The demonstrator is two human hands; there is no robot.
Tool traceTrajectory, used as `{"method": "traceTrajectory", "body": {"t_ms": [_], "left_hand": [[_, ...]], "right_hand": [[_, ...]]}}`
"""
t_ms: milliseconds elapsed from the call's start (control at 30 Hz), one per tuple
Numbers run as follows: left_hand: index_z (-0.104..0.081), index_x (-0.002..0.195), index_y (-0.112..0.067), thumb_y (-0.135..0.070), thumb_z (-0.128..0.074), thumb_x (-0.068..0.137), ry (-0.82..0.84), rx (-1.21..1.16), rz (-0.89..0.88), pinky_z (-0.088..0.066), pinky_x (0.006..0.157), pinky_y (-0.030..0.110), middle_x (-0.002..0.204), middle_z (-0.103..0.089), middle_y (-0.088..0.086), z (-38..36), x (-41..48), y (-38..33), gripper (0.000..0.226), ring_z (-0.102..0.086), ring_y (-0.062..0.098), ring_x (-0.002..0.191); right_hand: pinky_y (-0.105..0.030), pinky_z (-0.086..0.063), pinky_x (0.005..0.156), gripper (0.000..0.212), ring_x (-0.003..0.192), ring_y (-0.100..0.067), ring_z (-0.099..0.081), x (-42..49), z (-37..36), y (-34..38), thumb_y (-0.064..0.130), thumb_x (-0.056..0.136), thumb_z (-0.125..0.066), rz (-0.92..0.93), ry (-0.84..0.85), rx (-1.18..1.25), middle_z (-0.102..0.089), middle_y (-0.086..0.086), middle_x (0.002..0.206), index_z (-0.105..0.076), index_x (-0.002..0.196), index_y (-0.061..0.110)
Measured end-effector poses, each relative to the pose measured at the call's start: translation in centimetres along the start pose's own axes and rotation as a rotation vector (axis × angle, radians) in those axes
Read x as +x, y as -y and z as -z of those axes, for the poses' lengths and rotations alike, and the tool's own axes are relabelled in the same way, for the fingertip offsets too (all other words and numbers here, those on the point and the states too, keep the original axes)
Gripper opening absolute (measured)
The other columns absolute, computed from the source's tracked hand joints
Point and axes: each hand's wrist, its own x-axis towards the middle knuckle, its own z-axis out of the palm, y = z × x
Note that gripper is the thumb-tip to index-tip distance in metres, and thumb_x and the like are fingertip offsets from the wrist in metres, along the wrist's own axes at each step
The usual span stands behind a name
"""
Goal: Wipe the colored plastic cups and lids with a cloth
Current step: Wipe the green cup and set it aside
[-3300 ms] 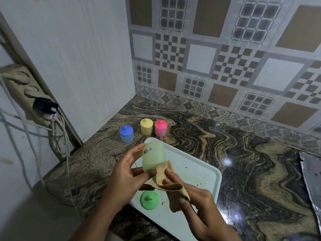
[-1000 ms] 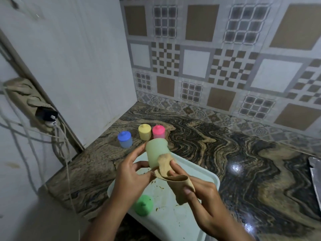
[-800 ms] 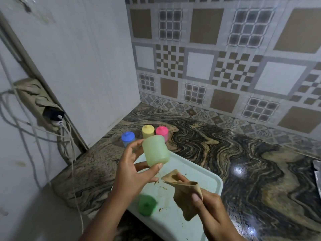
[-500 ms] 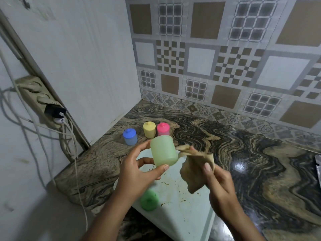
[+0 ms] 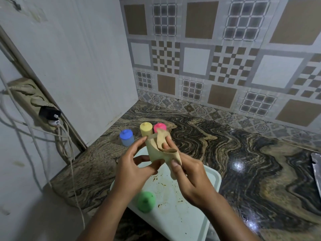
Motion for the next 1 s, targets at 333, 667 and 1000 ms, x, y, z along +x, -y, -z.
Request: {"method": "traceTrajectory", "body": {"t_ms": [333, 667, 1000], "left_hand": [[-0.060, 0.126, -0.031, 0.002, -0.089, 0.068, -0.029, -0.049, 0.079, -0.063, 0.060, 0.046, 0.134, -0.063, -0.004, 1.3, 0.3, 0.7, 0.073, -0.074, 0.023, 0.101], [-0.059, 0.135, -0.030, 0.003, -0.088, 0.068, 0.001, -0.059, 0.048, -0.063, 0.062, 0.050, 0.134, -0.061, -0.013, 1.0, -0.8, 0.4, 0.080, -0.073, 0.023, 0.103], [-0.066, 0.127, -0.029, -0.015, -0.094, 0.065, 0.037, 0.261, -0.179, -0.058, 0.080, 0.027, 0.121, -0.067, -0.008, -0.1, -0.9, -0.8, 0.069, -0.072, 0.011, 0.091]], "right_hand": [[-0.038, -0.053, 0.097, 0.033, 0.127, -0.024, -0.064, -5.2, -0.1, -1.3, 0.033, 0.109, -0.040, -0.159, 0.081, 0.149, -0.067, 0.009, 0.094, -0.069, 0.099, 0.022], [-0.023, -0.044, 0.054, 0.049, 0.053, -0.014, -0.053, -1.3, 1.7, -0.1, 0.021, 0.106, -0.040, -0.255, -0.320, 0.496, -0.059, -0.008, 0.057, -0.057, 0.075, -0.013], [-0.033, -0.037, 0.120, 0.042, 0.150, -0.011, -0.036, 2.2, 0.0, 0.6, 0.020, 0.106, -0.043, 0.024, 0.024, -0.100, -0.043, -0.002, 0.159, -0.056, 0.145, 0.009]]}}
